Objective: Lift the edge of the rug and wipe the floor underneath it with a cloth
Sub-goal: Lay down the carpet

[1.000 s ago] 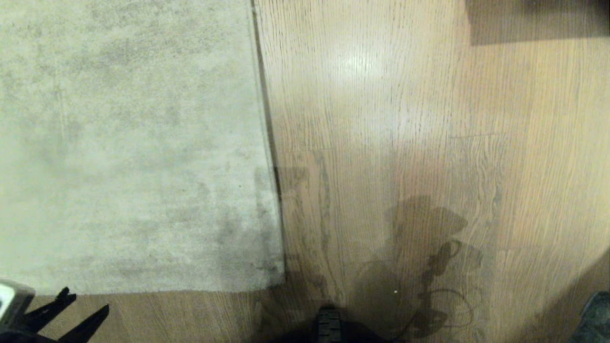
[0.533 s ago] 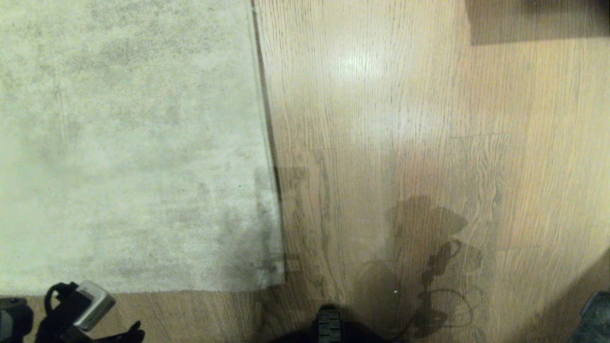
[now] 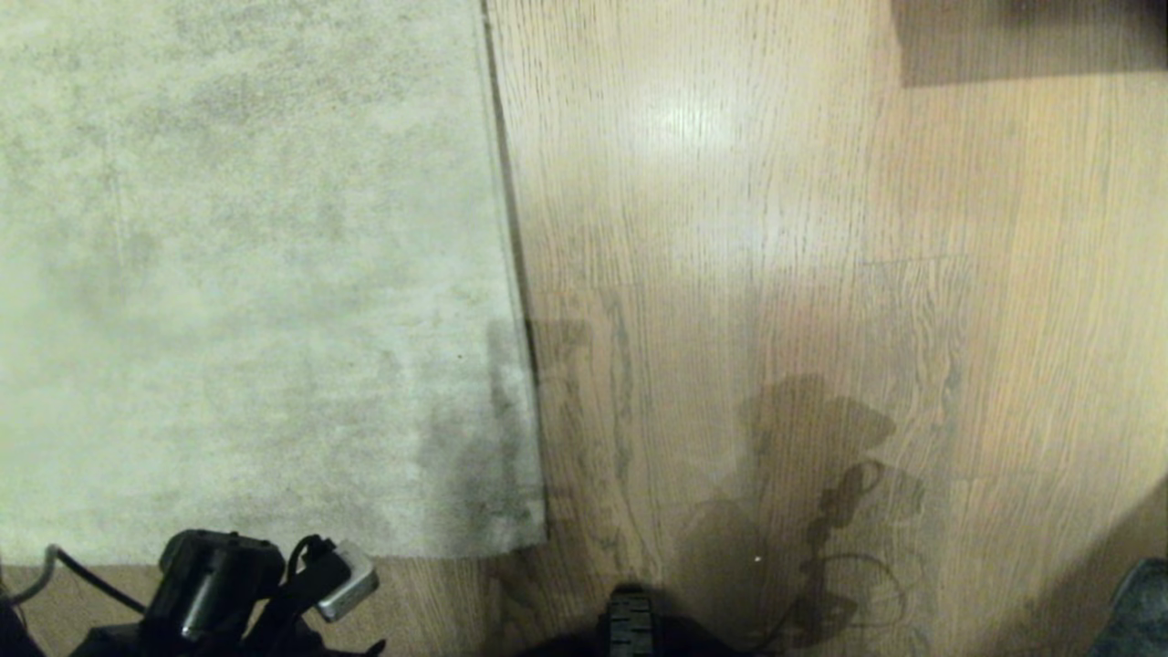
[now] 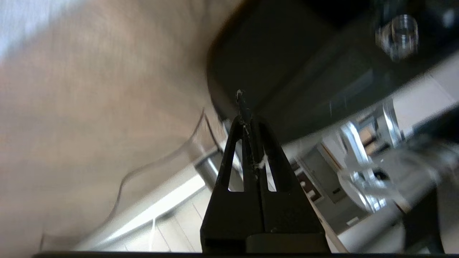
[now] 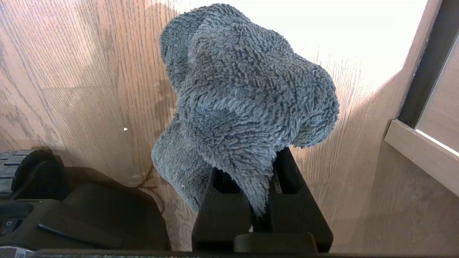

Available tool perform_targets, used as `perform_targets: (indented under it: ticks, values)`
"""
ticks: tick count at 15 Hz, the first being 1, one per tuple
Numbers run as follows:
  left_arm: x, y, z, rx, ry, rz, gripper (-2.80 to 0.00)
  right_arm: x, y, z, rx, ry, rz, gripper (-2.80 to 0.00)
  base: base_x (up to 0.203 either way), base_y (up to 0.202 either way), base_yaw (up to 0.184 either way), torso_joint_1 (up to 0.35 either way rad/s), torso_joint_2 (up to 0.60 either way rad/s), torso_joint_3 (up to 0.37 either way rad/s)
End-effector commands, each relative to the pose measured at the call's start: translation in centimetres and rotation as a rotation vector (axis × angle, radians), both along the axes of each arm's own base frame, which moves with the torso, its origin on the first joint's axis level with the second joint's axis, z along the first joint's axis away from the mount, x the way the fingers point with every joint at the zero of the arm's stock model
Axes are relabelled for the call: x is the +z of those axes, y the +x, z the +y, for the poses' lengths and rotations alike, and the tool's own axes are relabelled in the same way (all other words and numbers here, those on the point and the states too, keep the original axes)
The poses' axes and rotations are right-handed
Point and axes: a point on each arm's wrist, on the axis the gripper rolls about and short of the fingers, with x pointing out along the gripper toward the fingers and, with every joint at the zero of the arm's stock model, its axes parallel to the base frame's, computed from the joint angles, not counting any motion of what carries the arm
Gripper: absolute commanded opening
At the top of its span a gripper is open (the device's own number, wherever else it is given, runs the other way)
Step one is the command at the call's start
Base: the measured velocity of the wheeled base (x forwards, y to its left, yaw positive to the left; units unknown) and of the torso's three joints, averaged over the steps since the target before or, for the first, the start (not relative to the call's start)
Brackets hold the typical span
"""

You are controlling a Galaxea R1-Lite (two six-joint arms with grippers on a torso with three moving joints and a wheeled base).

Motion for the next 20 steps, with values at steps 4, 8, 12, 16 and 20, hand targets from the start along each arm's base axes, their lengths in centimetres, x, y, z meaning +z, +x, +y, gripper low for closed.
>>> perform_targets:
  ticks: [4, 8, 12, 16, 20]
  values:
    - [-1.9, 8.2, -3.8, 0.052, -0.027, -0.194, -2.80, 0.0, 0.0, 0.0, -0.001, -0.001, 0.002, -2.80, 0.000, 0.000, 0.000, 0.000, 0.00, 0.000]
    - [-3.8, 10.5, -5.5, 0.082, 0.005, -0.279, -2.80, 0.0, 0.0, 0.0, -0.001, -0.001, 0.004, -2.80, 0.000, 0.000, 0.000, 0.000, 0.00, 0.000]
    - [-5.1, 10.9, -6.0, 0.089, 0.037, -0.270, -2.80, 0.0, 0.0, 0.0, -0.001, -0.001, 0.003, -2.80, 0.000, 0.000, 0.000, 0.000, 0.00, 0.000]
    - [-6.4, 12.6, -6.5, 0.157, 0.084, -0.342, -2.80, 0.0, 0.0, 0.0, -0.001, -0.001, 0.002, -2.80, 0.000, 0.000, 0.000, 0.000, 0.00, 0.000]
    - [-6.8, 14.6, -7.1, 0.225, 0.095, -0.441, -2.80, 0.0, 0.0, 0.0, -0.001, -0.001, 0.002, -2.80, 0.000, 0.000, 0.000, 0.000, 0.00, 0.000]
